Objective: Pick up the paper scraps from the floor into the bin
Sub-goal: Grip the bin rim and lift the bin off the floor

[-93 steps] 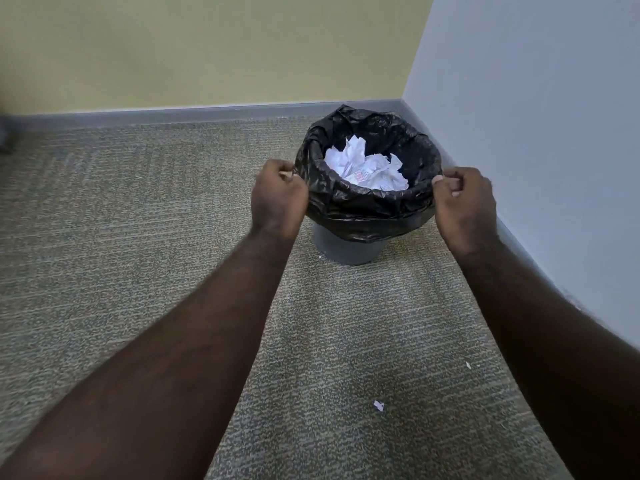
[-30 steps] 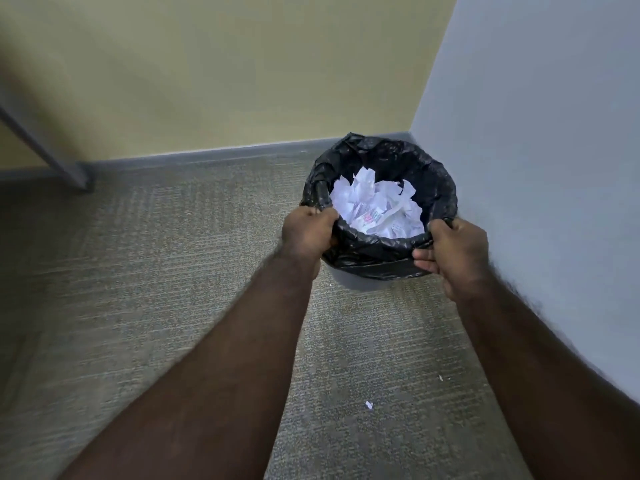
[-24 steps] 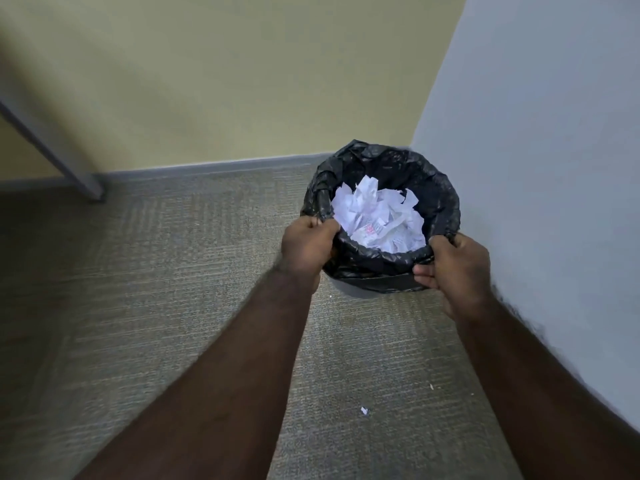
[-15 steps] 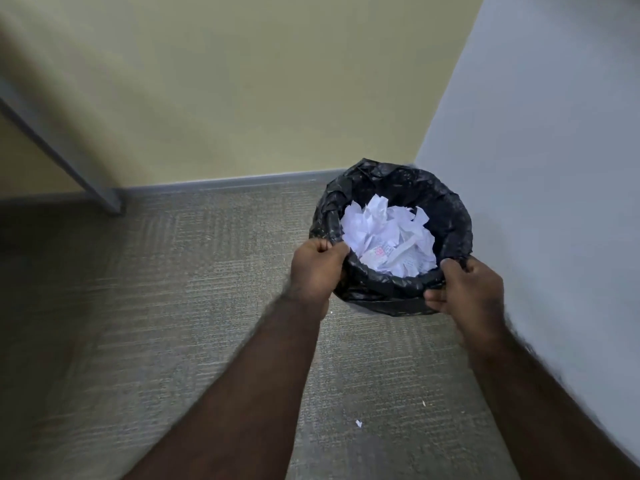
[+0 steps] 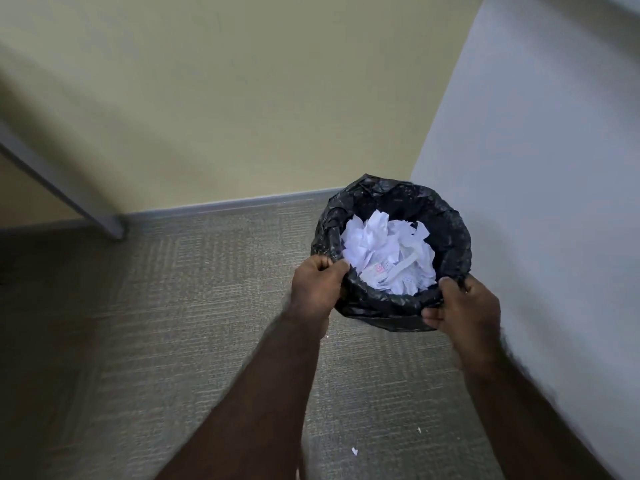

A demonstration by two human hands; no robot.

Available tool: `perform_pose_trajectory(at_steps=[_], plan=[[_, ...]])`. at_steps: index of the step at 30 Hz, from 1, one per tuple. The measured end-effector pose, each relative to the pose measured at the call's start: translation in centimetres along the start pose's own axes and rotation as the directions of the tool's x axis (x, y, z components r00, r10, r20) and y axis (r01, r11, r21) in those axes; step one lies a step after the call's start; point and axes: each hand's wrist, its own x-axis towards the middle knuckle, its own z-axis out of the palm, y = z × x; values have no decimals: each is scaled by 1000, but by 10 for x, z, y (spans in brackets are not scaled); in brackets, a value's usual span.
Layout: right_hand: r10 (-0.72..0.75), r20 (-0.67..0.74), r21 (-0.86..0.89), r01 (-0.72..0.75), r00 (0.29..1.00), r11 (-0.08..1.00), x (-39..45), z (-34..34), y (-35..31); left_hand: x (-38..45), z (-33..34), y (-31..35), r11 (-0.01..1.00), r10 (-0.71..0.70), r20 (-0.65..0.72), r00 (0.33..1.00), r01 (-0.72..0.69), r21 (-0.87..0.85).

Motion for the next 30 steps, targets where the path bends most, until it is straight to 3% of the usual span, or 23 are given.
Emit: perform_pose_trajectory(at_steps=[8, 14, 25, 30], plan=[[20, -72, -32, -22, 997, 999, 49, 24, -19, 57, 18, 24, 999, -39, 79, 996, 40, -11], [81, -107, 37, -77, 991, 996, 76, 56, -23, 108, 19, 43, 997, -70, 98, 993, 67, 38], [126, -87, 8, -126, 988, 992, 139, 68, -10, 162, 52, 37, 991, -135, 115, 984, 134, 18], [138, -70, 47, -135, 988, 990, 188, 71, -4, 204, 84, 40, 978, -167, 88, 982, 154, 142]])
